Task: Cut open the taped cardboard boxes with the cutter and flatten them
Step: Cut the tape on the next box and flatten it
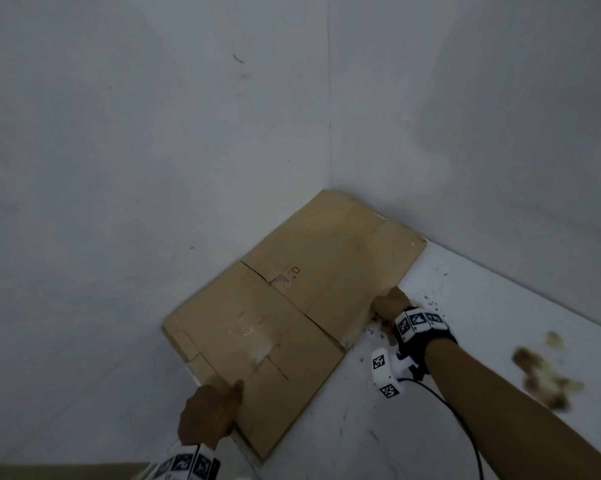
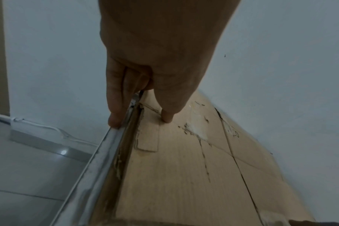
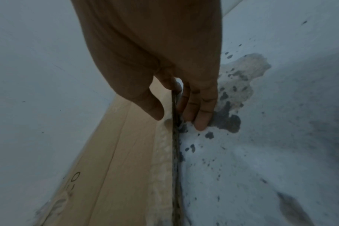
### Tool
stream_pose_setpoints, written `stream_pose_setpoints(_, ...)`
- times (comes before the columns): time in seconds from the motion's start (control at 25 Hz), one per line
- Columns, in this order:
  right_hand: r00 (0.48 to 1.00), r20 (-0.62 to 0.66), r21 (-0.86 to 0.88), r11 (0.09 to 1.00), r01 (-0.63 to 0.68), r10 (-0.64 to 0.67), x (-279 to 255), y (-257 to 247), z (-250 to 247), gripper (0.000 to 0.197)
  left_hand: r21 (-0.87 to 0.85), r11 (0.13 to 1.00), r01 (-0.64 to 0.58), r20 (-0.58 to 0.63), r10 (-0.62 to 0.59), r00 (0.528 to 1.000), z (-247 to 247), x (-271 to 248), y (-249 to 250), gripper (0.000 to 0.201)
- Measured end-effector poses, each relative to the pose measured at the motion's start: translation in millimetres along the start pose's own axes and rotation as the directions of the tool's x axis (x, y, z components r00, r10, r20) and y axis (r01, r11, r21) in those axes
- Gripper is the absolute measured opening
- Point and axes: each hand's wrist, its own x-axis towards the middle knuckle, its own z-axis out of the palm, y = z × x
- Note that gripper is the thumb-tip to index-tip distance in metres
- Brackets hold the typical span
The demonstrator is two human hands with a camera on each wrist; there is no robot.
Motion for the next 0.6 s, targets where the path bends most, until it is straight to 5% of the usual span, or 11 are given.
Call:
stream_pose_setpoints(0.12, 0.999, 0.028, -0.046, 0.999, 0.017, -0.016, -1, 1, -6, 0.051, 0.034, 0.999, 0.013, 0.033, -0.014, 0.999, -6, -9, 14, 0.063)
stream_pose_setpoints(0.24, 0.999, -0.011, -0.038, 0.998, 0.040, -0.040, -11, 5, -14, 0.021, 0.053, 0.998, 0.028, 0.024, -0.029, 0.999, -9, -6, 16, 0.054)
stream_pose_setpoints(0.4, 0.996, -0.028, 0.034, 0.996, 0.085, -0.084, -34, 24, -28, 0.056, 0.094, 0.995, 0.040, 0.038, -0.044, 0.998, -8, 6, 5, 0.085)
stream_pose_setpoints(0.48, 0.994, -0.017, 0.028, 0.994, 0.110, -0.110, -53, 32, -36, 0.041, 0.112, 0.993, 0.031, 0.015, -0.033, 0.999, -9, 3, 4, 0.102)
stream_pose_setpoints(0.6, 0.991, 0.065, 0.101, 0.989, 0.109, -0.116, -98, 51, -54, 0.024, 0.129, 0.989, -0.071, -0.089, 0.083, 0.993, -8, -14, 19, 0.094)
